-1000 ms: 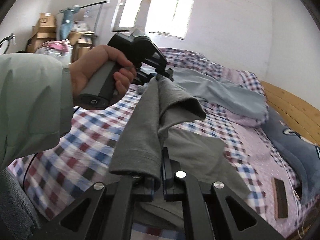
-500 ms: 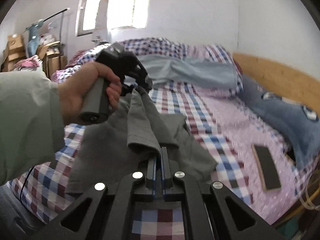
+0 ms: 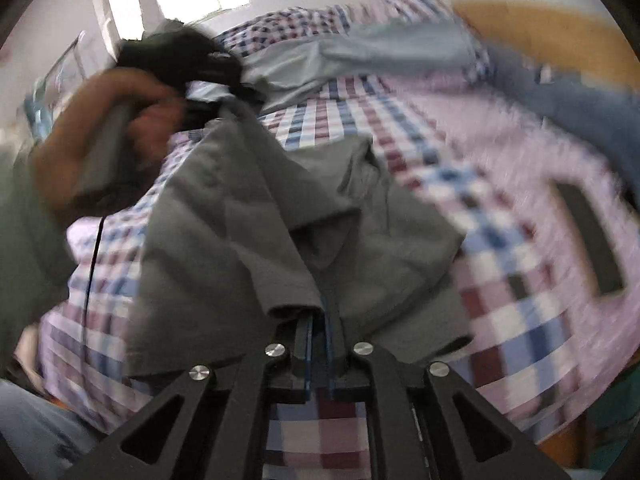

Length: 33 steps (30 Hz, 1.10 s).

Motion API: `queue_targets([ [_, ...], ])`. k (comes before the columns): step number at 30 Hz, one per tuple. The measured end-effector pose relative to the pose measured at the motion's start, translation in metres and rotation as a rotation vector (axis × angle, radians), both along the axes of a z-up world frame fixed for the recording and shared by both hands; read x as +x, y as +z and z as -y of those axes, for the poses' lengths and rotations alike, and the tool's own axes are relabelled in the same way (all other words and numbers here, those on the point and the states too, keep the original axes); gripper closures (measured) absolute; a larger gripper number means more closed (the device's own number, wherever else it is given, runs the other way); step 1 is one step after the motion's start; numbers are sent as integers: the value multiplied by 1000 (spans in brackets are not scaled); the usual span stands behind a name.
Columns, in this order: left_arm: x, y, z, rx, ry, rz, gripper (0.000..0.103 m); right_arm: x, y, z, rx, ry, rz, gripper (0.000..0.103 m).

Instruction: Fold clothes

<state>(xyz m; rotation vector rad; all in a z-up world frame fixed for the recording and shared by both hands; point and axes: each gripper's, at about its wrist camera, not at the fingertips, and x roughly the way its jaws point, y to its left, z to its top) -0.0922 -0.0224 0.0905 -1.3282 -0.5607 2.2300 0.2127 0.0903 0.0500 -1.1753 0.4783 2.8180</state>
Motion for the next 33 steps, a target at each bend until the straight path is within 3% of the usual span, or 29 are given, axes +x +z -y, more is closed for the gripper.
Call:
queue_targets([
  [4, 24, 23, 37, 45, 3, -43, 95, 2, 4, -4, -72, 25, -25, 97],
  [7, 49, 46, 73, 99, 0, -86, 95, 6, 12, 16, -75, 121, -64, 97],
  [12, 65, 84, 149, 123, -22, -133, 95, 21, 37, 78, 16, 403, -207, 97],
  [14, 71, 86, 193, 123, 8, -168, 95, 32, 44, 110, 53, 551, -248, 95],
  [17, 68, 60, 263, 130, 89, -157, 95, 48, 47, 157, 88, 755, -267, 90],
  [20, 49, -1, 328, 114, 204, -31, 95, 63, 43, 201, 119, 916, -251, 84],
  [23, 30, -57, 359, 91, 232, 85, 94, 77, 37, 244, 152, 1068, -232, 83],
  [24, 25, -68, 362, 77, 216, 103, 92, 78, 33, 252, 173, 1086, -225, 81],
  [26, 22, -82, 373, 134, 214, 117, 89, 74, 25, 261, 221, 1072, -213, 68],
  [27, 23, -83, 377, 163, 225, 118, 86, 71, 21, 260, 231, 1058, -207, 59],
  [29, 30, -75, 381, 148, 247, 95, 70, 57, 16, 257, 250, 1004, -190, 59],
  [31, 43, -63, 389, 131, 274, 59, 38, 43, 12, 252, 262, 950, -171, 59],
  [33, 55, -57, 396, 132, 307, 50, 32, 31, 7, 247, 290, 907, -154, 59],
])
